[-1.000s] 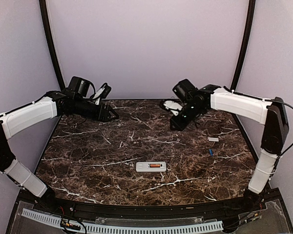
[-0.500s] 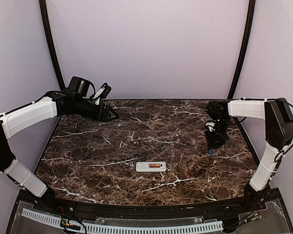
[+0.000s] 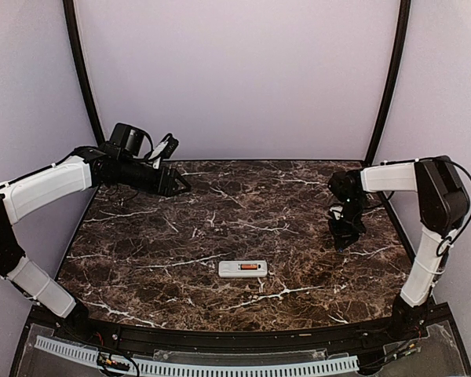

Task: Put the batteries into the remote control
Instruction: Pick up the battery at the center of the board, then pass from the right arm to the left

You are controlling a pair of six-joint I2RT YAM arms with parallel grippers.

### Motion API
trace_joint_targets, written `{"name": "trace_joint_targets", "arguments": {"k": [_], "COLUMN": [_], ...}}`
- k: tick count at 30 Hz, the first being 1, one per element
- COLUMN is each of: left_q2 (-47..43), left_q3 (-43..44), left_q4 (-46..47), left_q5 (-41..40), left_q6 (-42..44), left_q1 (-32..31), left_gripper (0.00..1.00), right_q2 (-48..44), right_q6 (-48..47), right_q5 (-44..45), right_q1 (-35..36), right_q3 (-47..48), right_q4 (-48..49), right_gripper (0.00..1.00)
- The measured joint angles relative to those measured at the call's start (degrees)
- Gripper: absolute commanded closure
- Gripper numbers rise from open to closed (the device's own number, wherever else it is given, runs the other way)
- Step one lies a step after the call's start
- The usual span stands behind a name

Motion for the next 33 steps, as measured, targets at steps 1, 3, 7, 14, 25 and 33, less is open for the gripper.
{"name": "trace_joint_targets", "arguments": {"k": [1,3,7,14,25,33], "left_q2": [0.00,0.00,0.00,0.00,-14.69,-32.63], "left_q3": [0.00,0.00,0.00,-0.07,-17.27,-31.56], "left_q4": [0.00,-0.02,-0.02,0.09,18.80,39.58], "left_q5": [0.00,0.00,-0.04,-0.02,3.15,2.86], "left_q6": [-0.02,0.00,0.00,0.00,4.90,39.52], "left_q1": [0.00,0.00,0.00,0.00,-0.02,-14.56], "left_gripper": [0.44,0.44,0.44,0.44,0.50,0.45], "right_q2": [0.24,0.26,0.28,0.28,-5.11,-3.32], "right_q6": [-0.07,0.02,-0.13,-3.80,-8.09,-10.05], "right_q5": [0.02,0.04,0.20,-1.09,-18.16,-24.61], "right_q1": [0.00,0.00,-0.02,1.05,9.42,21.14], "right_q3": [0.02,0.02,0.07,0.48,15.89,31.34], "right_q4": [-0.07,-0.13,-0.35,-0.98,-2.78,-6.19], "right_gripper": [0.82,0.88,1.00,1.00,1.00,1.00]}}
